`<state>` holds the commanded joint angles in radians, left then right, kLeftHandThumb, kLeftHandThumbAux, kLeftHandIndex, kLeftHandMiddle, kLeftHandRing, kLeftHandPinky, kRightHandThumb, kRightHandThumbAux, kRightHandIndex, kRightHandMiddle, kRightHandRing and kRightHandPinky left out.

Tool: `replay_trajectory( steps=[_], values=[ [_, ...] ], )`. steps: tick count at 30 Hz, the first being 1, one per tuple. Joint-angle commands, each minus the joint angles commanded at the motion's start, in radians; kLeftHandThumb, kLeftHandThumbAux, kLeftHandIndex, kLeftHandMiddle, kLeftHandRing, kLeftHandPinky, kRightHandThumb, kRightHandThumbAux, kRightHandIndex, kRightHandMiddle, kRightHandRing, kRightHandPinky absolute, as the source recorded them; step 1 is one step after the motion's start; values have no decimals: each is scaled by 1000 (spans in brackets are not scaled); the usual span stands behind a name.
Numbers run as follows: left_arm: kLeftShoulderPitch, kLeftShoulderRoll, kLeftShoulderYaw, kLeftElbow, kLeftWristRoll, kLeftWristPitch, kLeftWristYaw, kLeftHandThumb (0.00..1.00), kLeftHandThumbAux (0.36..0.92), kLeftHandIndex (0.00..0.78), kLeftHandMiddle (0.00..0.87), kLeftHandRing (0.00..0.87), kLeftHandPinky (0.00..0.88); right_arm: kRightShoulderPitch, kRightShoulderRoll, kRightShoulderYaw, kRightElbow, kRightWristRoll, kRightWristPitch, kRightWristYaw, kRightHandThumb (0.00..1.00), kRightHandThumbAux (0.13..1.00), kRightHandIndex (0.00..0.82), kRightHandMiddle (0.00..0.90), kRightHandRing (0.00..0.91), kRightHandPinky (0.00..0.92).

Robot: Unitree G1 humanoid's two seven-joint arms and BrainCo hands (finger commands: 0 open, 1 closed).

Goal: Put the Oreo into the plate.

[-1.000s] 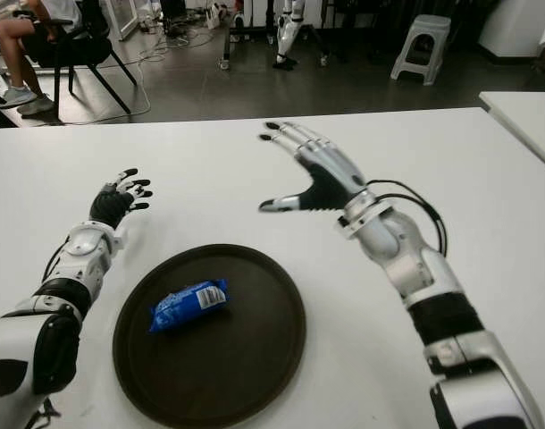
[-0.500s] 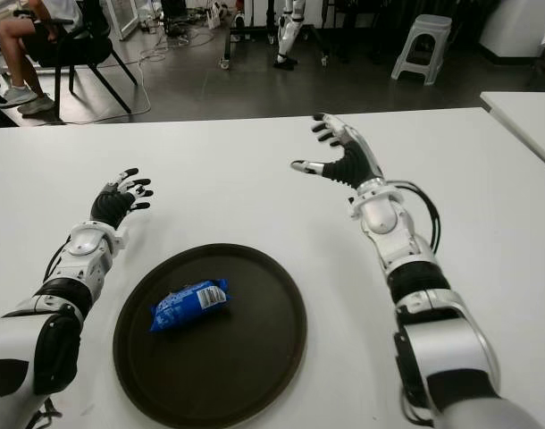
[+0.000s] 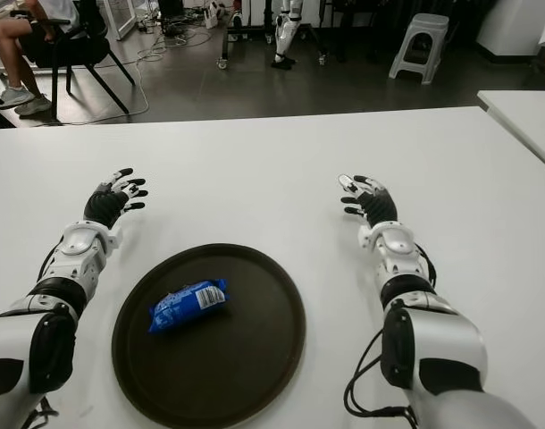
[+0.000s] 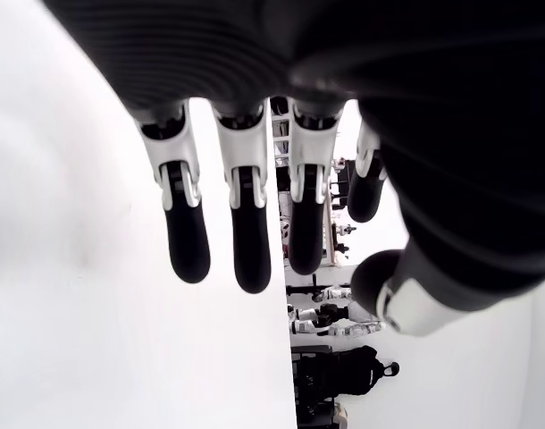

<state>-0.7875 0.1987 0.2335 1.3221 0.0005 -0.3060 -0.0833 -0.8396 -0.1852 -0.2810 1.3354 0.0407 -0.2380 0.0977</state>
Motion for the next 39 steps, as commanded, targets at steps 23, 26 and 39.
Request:
replay_trajectory(
  steps=[23,26,39],
  values=[
    [3,-2,-5,-2,6,-4,2,168,618,163,275,292,329,30,-81,78,16,-93,-6,92,51,501,222,333,358,365],
    [3,-3,-4,-2,4,-4,0,174,621,162,274,294,334,30,-79,74,15,-92,-4,90,53,503,224,335,361,368],
    [3,-3,-4,-3,4,-5,4,174,628,166,266,279,317,30,-75,75,13,-95,-17,102,60,486,255,360,386,384]
  ],
)
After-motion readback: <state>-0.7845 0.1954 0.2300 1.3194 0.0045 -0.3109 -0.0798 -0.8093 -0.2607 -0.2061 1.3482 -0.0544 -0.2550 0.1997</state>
